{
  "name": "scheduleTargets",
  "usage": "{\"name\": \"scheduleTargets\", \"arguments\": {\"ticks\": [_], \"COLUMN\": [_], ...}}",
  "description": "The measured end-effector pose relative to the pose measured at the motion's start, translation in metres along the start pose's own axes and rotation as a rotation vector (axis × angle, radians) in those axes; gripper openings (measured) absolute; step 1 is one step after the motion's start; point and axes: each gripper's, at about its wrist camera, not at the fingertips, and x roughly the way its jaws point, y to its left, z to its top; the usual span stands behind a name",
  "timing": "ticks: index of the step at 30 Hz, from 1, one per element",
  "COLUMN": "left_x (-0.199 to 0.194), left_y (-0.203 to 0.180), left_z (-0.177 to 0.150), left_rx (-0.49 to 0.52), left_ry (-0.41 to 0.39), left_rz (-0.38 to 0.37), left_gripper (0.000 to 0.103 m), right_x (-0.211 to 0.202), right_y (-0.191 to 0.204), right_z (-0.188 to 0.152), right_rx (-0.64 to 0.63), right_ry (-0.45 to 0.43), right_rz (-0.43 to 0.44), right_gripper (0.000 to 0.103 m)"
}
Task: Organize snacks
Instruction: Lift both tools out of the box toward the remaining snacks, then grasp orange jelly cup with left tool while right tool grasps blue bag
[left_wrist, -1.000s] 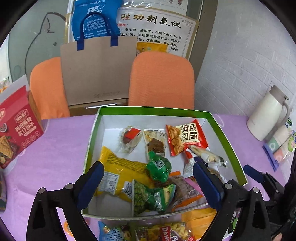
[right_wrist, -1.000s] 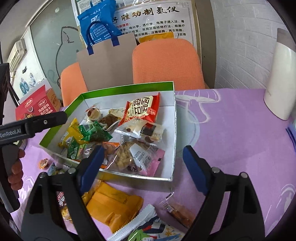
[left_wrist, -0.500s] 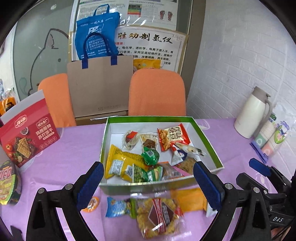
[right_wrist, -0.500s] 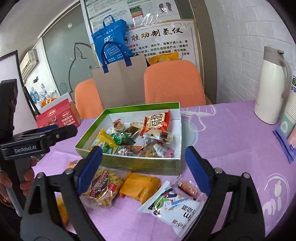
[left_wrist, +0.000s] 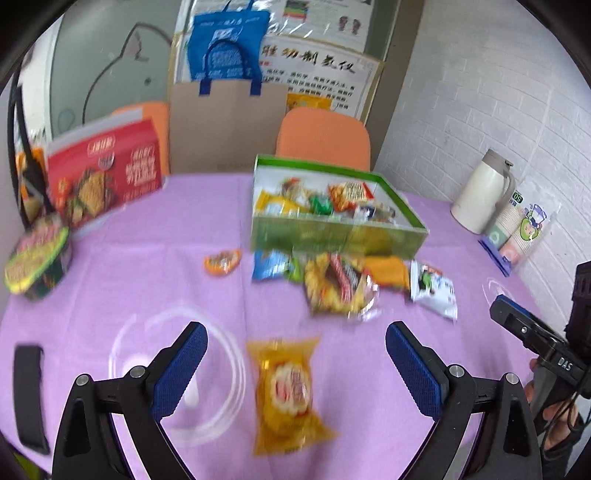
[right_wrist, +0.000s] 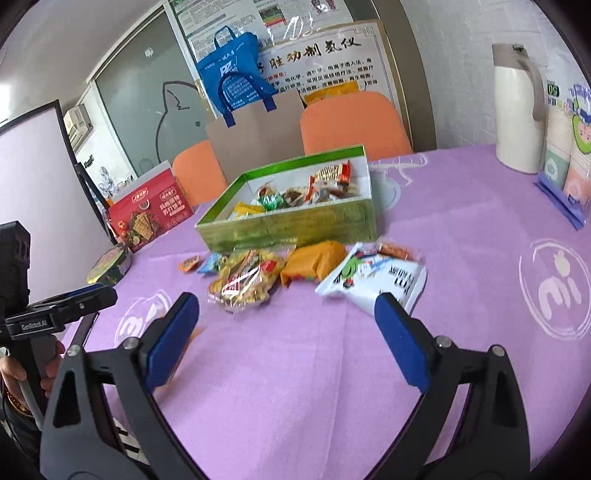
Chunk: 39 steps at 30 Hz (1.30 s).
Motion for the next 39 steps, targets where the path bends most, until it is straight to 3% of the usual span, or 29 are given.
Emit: {"name": "scheduleTargets", "arguments": {"ticks": [6,9,14,18,23,25,26,27,32,39], "left_x": [0.007,0.009,0.041,0.082,0.141,0.158,0.164,0.169,0.168,0.139], "left_y": [0.024,0.031,0.058,0.073,0.082,0.083,0.084,0.085,0.094,0.111], "left_z": [-0.028,-0.016,0.028,0.057,0.075,0.076,0.075,0.075,0.067,0.051], "left_rx": [-0.053,-0.014,-0.005,0.029,0.047,0.052,0.050,0.048,0.030,0.019], "left_ry": [0.051,0.019,0.000,0.015,0.105,0.141,0.158,0.175,0.191,0.191], "left_rz": [0.002,0.009,0.028,0.079,0.099,0.082,0.065,0.052,0.000,0.011], "left_gripper": [0.099,0.099,0.097,0.080,0.073,0.062,0.049,0.044,0.041,0.042], "right_x": [0.015,0.016,0.020,0.030,0.043,0.051,0.055,0.062,0.104,0.186], "right_y": [0.016,0.024,0.034,0.035,0.038,0.044,0.048,0.054,0.091,0.138], "right_z": [-0.013,-0.013,-0.010,-0.010,-0.006,0.000,0.004,0.009,0.034,0.050], "right_rx": [-0.029,-0.057,-0.090,-0.083,-0.082,-0.103,-0.115,-0.129,-0.253,-0.437], "right_ry": [0.058,0.053,0.060,0.087,0.111,0.121,0.125,0.131,0.172,0.281], "right_rz": [0.020,0.016,-0.005,-0.020,-0.031,-0.023,-0.015,0.001,0.049,0.092], "right_gripper": [0.092,0.091,0.080,0.078,0.077,0.076,0.075,0.072,0.064,0.059]}}
